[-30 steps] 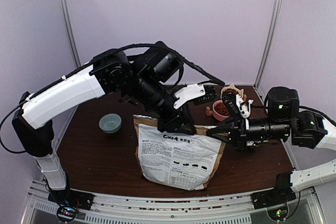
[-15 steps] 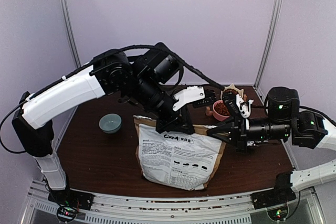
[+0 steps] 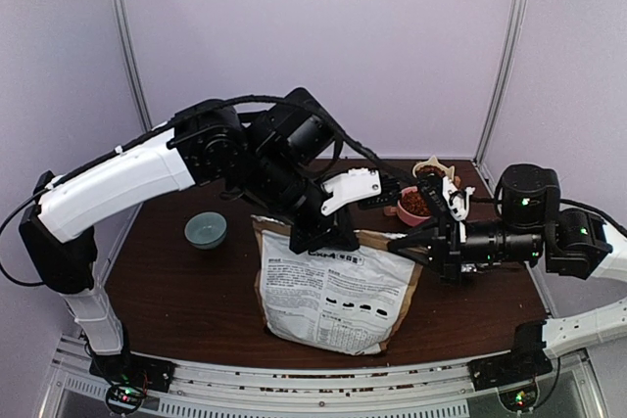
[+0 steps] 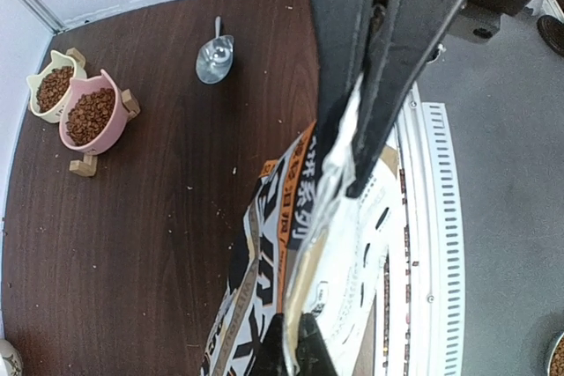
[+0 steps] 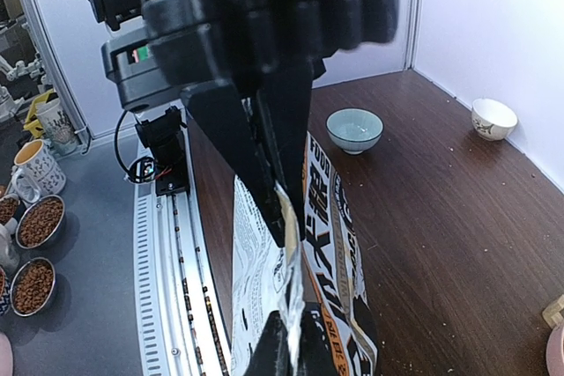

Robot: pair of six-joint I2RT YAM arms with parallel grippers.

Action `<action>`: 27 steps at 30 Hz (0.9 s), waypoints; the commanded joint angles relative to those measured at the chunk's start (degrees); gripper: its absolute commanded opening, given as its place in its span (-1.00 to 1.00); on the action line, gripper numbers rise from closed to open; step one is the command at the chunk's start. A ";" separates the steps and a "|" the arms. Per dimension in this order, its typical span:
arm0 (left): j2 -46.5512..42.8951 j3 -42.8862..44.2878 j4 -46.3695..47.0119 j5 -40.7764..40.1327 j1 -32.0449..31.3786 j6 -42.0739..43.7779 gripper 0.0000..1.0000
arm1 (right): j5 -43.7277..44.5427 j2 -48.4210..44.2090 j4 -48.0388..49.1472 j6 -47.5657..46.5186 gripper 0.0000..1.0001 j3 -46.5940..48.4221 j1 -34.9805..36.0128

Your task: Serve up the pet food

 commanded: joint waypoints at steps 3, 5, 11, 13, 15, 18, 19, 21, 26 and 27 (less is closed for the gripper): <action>-2.62 -1.38 -2.69 -7.82 1.22 1.29 -0.73 | 0.89 -2.91 0.40 0.04 -1.00 -0.16 -0.22; -2.75 -1.31 -2.69 -8.05 1.22 1.29 -0.72 | 0.84 -2.93 0.27 0.09 -1.00 -0.16 -0.21; -3.43 -1.35 -2.61 -8.32 1.31 2.06 -1.00 | 0.80 -2.95 0.00 0.07 -1.00 -0.07 -0.19; -3.74 -1.40 -2.67 -8.91 1.36 2.07 -0.93 | 0.72 -2.92 -0.03 0.13 -1.00 -0.07 -0.22; -4.09 -1.40 -2.69 -9.42 1.39 2.12 -0.65 | 0.64 -2.92 -0.01 0.15 -1.00 -0.09 -0.18; -4.55 -1.56 -2.76 -9.72 1.48 2.36 -0.65 | 0.56 -2.94 -0.02 0.24 -1.00 -0.07 -0.17; -4.64 -1.57 -2.81 -9.71 1.53 2.49 -0.73 | 0.52 -2.88 -0.09 0.24 -1.00 -0.07 -0.15; -4.84 -1.79 -2.94 -9.62 1.64 2.67 -0.99 | 0.54 -2.89 -0.09 0.24 -1.00 -0.01 -0.22; -5.66 -2.34 -2.98 -9.65 2.01 2.87 -1.00 | 0.54 -2.87 -0.09 0.37 -1.00 0.07 -0.22; -5.80 -2.44 -3.10 -10.17 2.01 2.69 -1.00 | 0.54 -2.91 -0.13 0.33 -1.00 0.10 -0.17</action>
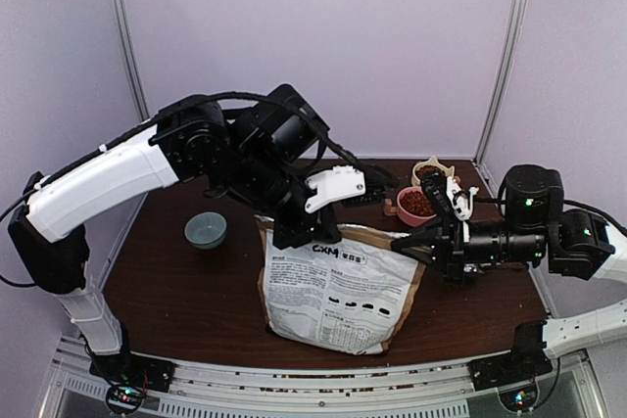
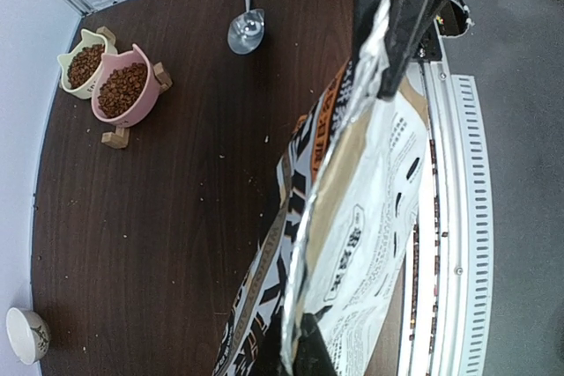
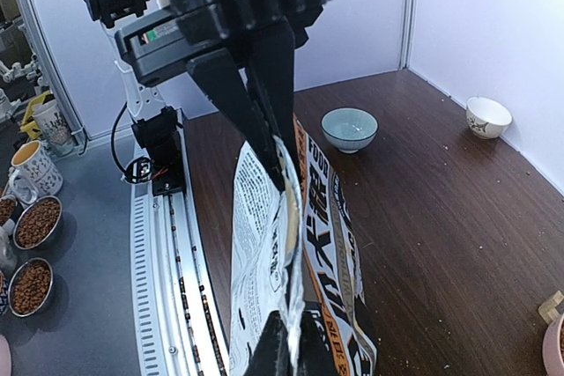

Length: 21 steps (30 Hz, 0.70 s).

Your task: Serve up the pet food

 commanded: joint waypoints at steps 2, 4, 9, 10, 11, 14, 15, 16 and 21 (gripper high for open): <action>-3.12 -1.06 -0.53 -4.74 1.79 0.05 -0.77 | 0.05 -1.88 0.50 0.33 -1.00 0.37 -0.18; -3.55 -1.36 -0.55 -5.25 1.95 0.01 -0.73 | 0.07 -2.02 0.40 0.28 -1.00 0.37 -0.16; -4.60 -2.45 -0.59 -5.11 2.45 0.35 -1.00 | 0.16 -1.87 0.37 0.28 -1.00 0.51 -0.20; -4.84 -2.66 -0.53 -5.10 2.60 0.40 -1.00 | 0.16 -1.90 0.35 0.23 -1.00 0.53 -0.22; -5.09 -2.92 -0.59 -5.24 2.73 0.40 -1.00 | 0.18 -1.90 0.32 0.22 -1.00 0.57 -0.21; -5.92 -3.63 -0.69 -6.61 3.09 0.21 -0.80 | 0.16 -1.93 0.19 0.24 -1.00 0.69 -0.18; -6.18 -3.89 -0.76 -6.88 3.18 0.22 -0.74 | 0.16 -1.99 0.15 0.28 -1.00 0.76 -0.22; -6.44 -4.15 -0.77 -7.11 3.27 0.31 -0.72 | 0.18 -1.99 0.15 0.28 -1.00 0.78 -0.18; -7.31 -5.26 -0.97 -6.37 3.85 0.84 -1.00 | 0.16 -1.95 0.02 0.29 -1.00 1.00 -0.16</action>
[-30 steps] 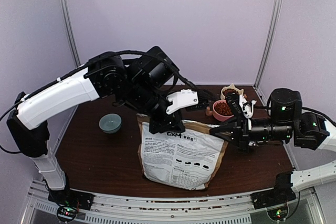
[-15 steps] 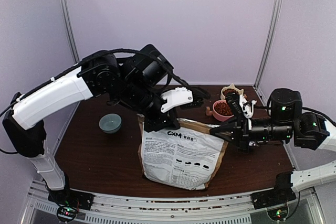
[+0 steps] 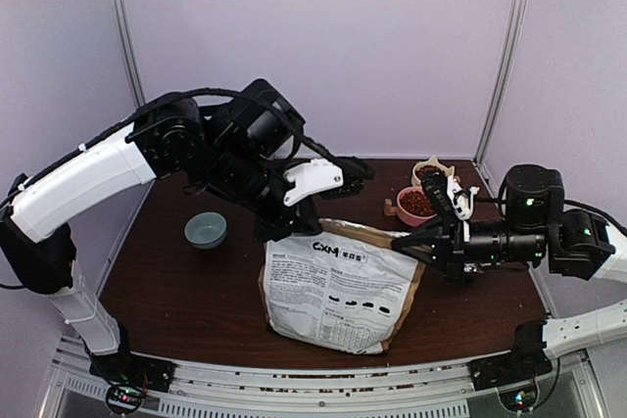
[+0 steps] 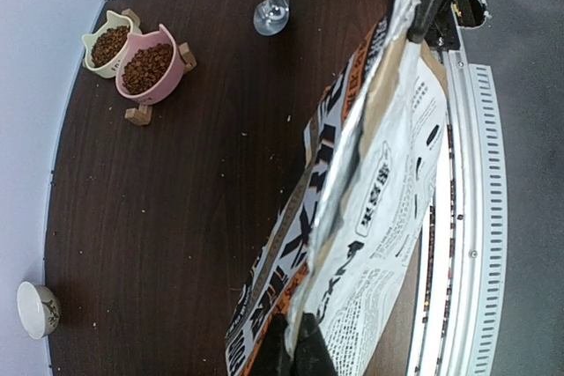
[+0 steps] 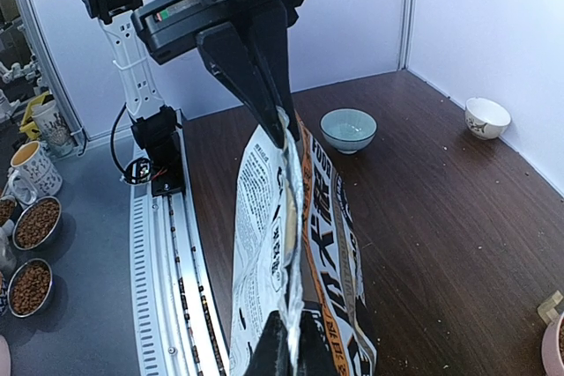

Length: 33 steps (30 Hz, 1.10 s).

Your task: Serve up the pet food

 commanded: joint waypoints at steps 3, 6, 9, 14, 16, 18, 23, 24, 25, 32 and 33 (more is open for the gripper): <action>-2.88 -1.17 -1.12 -4.82 2.28 0.47 -1.00 | 0.09 -1.91 -0.22 0.21 -1.00 1.17 -0.12; -3.46 -1.72 -1.10 -6.12 2.70 0.26 -0.80 | 0.22 -2.01 -0.36 0.20 -1.00 1.31 -0.17; -3.95 -2.38 -1.15 -6.60 2.95 0.36 -0.74 | 0.15 -2.00 -0.34 0.20 -1.00 1.31 -0.16; -4.67 -3.81 -1.15 -6.76 3.49 0.81 -1.00 | 0.22 -2.01 -0.45 0.20 -1.00 1.48 -0.19; -5.09 -4.35 -1.15 -7.13 3.82 0.76 -1.00 | 0.37 -2.02 -0.53 0.20 -1.00 1.63 -0.20; -5.53 -4.68 -1.15 -8.22 4.02 0.65 -0.93 | 0.47 -2.17 -0.70 0.25 -1.00 1.66 -0.18; -6.25 -5.81 -1.10 -10.32 4.39 0.99 -0.77 | 0.66 -2.33 -0.80 0.11 -1.00 1.83 -0.20; -6.41 -5.95 -1.14 -10.42 4.40 1.08 -0.85 | 0.66 -2.29 -0.80 0.11 -1.00 1.83 -0.15; -6.49 -6.12 -1.06 -10.26 4.48 1.02 -0.99 | 0.74 -2.17 -0.80 0.11 -1.00 1.79 -0.15; -7.52 -6.67 -1.15 -11.61 5.22 1.06 -0.84 | 0.93 -2.26 -0.98 0.11 -1.00 1.87 -0.14; -7.68 -6.76 -1.15 -11.80 5.31 1.09 -0.80 | 0.93 -2.29 -1.02 0.11 -1.00 1.84 -0.14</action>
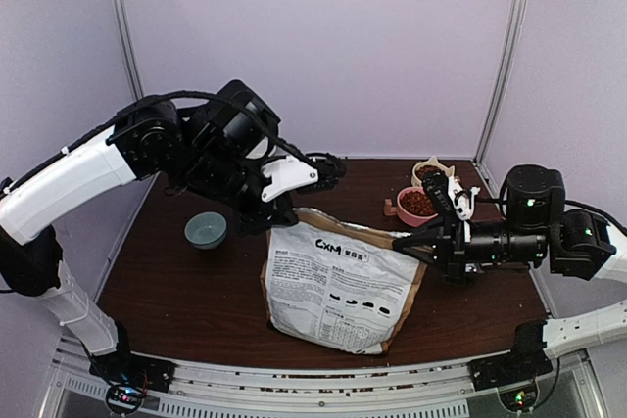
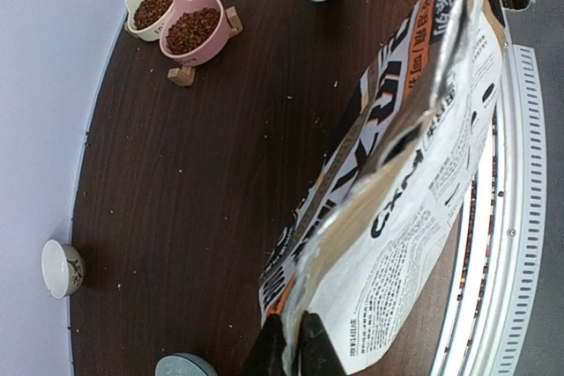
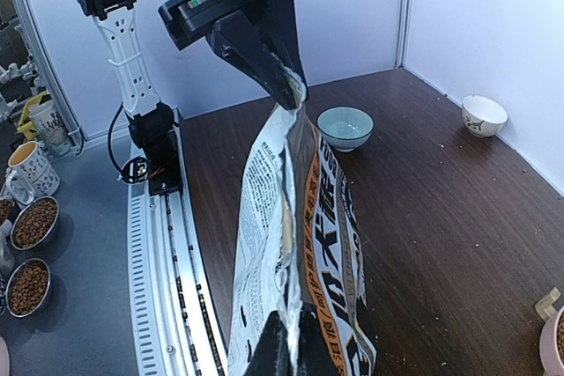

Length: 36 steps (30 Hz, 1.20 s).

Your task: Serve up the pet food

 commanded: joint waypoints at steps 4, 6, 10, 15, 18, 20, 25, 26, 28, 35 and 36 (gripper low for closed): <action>-3.17 -0.98 -1.80 -6.91 2.94 0.06 -0.99 | 0.56 -1.87 -0.50 0.13 -1.00 1.75 -0.19; -3.51 -1.13 -1.79 -6.86 3.09 0.08 -1.00 | 0.56 -1.81 -0.49 0.13 -1.00 1.67 -0.19; -4.28 -1.61 -1.72 -6.95 3.44 0.02 -1.00 | 0.56 -1.80 -0.49 0.13 -1.00 1.73 -0.20; -5.11 -2.08 -1.76 -8.53 3.51 -0.74 -0.71 | 0.72 -1.81 -0.56 0.13 -1.00 1.93 -0.20; -6.23 -2.76 -1.00 -9.43 3.64 -1.33 -0.34 | 0.69 -1.80 -0.75 0.21 -1.00 2.17 -0.13; -7.52 -3.31 0.61 -8.26 3.64 -1.75 -0.10 | 0.48 -1.69 -0.95 0.23 -0.75 2.40 -0.13; -11.17 -5.64 5.21 -0.28 3.64 -2.19 0.24 | -0.53 -1.60 -2.15 0.21 -0.19 3.33 -0.15; -11.92 -6.18 6.18 1.03 3.64 -2.32 0.29 | -0.78 -1.67 -2.47 0.18 -0.10 3.60 -0.15; -12.91 -6.68 7.57 3.42 3.64 -2.86 0.34 | -1.23 -1.67 -3.04 0.22 0.07 4.04 -0.20; -14.03 -2.99 12.99 8.99 3.77 -9.28 0.48 | 2.13 -1.44 -5.04 3.89 0.53 9.75 -0.19; -14.05 -2.34 13.98 9.12 4.01 -10.69 0.53 | 4.13 -1.01 -5.60 4.73 0.59 11.12 -0.15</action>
